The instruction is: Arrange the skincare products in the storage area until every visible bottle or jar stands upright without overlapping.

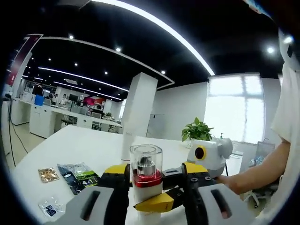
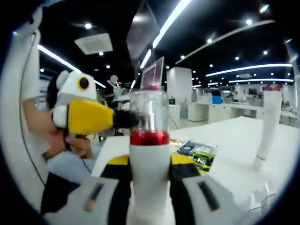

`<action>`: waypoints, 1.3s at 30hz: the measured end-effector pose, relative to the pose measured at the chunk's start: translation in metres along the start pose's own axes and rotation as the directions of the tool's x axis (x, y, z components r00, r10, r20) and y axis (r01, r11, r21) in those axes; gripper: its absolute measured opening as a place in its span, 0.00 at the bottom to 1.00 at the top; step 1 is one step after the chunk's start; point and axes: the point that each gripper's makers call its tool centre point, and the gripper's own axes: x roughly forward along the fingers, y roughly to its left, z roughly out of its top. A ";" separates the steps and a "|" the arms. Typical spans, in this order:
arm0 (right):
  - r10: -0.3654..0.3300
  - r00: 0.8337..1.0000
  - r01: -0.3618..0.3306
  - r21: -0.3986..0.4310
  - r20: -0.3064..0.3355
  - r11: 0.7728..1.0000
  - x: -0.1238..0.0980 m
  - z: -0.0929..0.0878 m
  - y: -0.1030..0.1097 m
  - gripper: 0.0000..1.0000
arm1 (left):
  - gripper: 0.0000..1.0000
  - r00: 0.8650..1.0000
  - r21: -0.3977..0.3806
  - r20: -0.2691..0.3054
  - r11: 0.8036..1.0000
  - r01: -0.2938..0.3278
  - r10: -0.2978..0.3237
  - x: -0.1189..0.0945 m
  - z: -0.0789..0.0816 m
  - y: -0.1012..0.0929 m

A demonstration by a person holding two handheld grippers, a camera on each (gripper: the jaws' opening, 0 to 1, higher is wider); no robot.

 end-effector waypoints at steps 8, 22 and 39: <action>-0.011 0.993 0.005 0.051 0.115 0.999 -0.013 0.003 -0.005 0.28 | 0.45 0.998 -0.042 -0.050 0.999 -0.034 0.031 -0.014 -0.025 0.006; -0.013 0.993 0.006 0.057 0.117 0.998 -0.024 0.008 -0.006 0.36 | 0.46 0.997 -0.055 -0.065 0.998 -0.033 0.029 -0.014 -0.032 0.006; -0.030 0.994 0.020 -0.097 -0.101 0.995 -0.049 -0.022 0.003 0.32 | 0.48 0.985 -0.056 -0.159 0.997 0.055 -0.063 -0.004 -0.055 -0.012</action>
